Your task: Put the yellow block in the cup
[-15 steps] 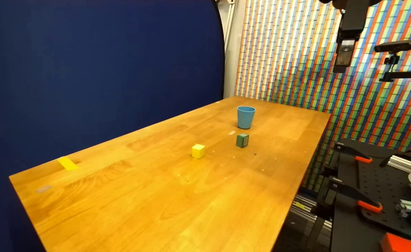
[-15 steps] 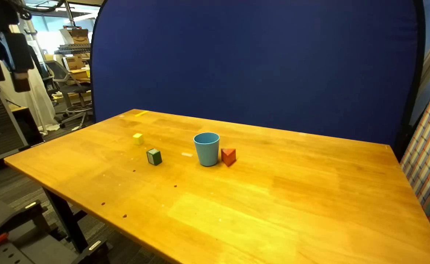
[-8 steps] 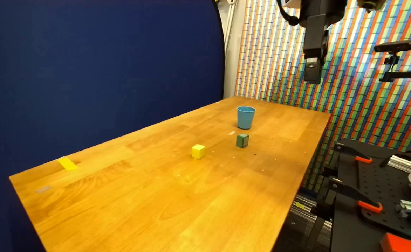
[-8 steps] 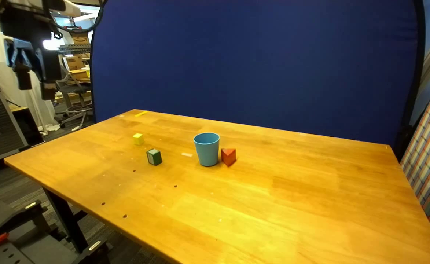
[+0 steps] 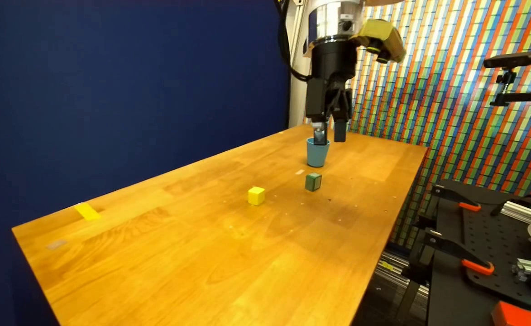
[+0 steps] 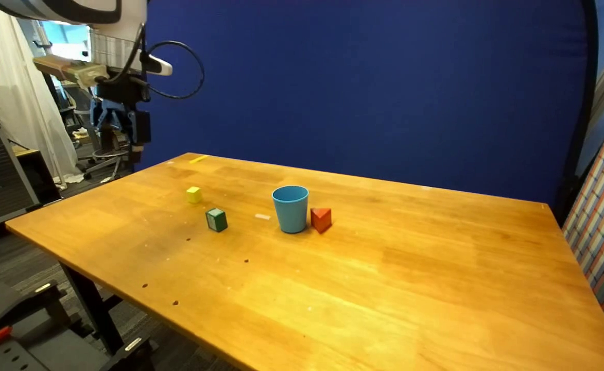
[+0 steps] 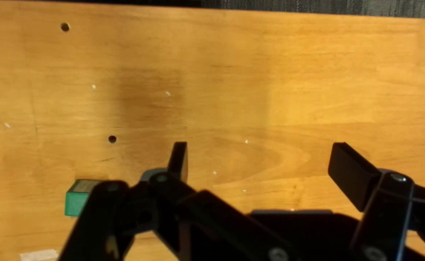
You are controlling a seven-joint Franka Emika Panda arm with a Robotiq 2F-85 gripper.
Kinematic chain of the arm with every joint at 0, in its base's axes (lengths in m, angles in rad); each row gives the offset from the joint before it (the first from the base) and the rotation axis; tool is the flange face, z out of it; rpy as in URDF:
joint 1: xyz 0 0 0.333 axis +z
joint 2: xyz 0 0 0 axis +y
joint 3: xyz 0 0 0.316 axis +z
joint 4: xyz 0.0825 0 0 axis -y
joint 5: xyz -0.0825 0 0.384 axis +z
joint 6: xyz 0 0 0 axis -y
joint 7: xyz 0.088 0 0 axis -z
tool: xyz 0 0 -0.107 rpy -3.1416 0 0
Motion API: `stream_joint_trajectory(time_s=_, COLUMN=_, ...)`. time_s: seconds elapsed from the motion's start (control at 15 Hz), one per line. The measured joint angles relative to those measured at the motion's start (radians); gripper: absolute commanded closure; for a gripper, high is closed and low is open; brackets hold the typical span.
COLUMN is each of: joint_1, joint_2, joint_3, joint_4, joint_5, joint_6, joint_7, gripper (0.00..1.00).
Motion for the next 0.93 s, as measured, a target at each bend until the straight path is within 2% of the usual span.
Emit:
stream_joint_trajectory(time_s=0.47, joint_1=0.001, joint_2=0.42, joint_3=-0.001, joint_4=0.377, joint_5=-0.142, joint_6=0.0, joint_7=0.08, gripper=0.0)
stream_joint_trajectory(time_s=0.73, joint_1=0.007, joint_2=0.586, joint_3=-0.016, joint_4=0.552, joint_5=-0.173, joint_6=-0.039, joint_7=0.115, gripper=0.0)
stream_joint_trajectory(time_s=0.8, joint_1=0.009, joint_2=0.617, joint_3=-0.023, joint_4=0.586, joint_5=-0.177, joint_6=-0.049, joint_7=0.126, gripper=0.25)
stream_joint_trajectory(time_s=0.93, joint_1=0.01, joint_2=0.668, joint_3=-0.032, joint_4=0.644, joint_5=-0.177, joint_6=-0.074, joint_7=0.137, gripper=0.34)
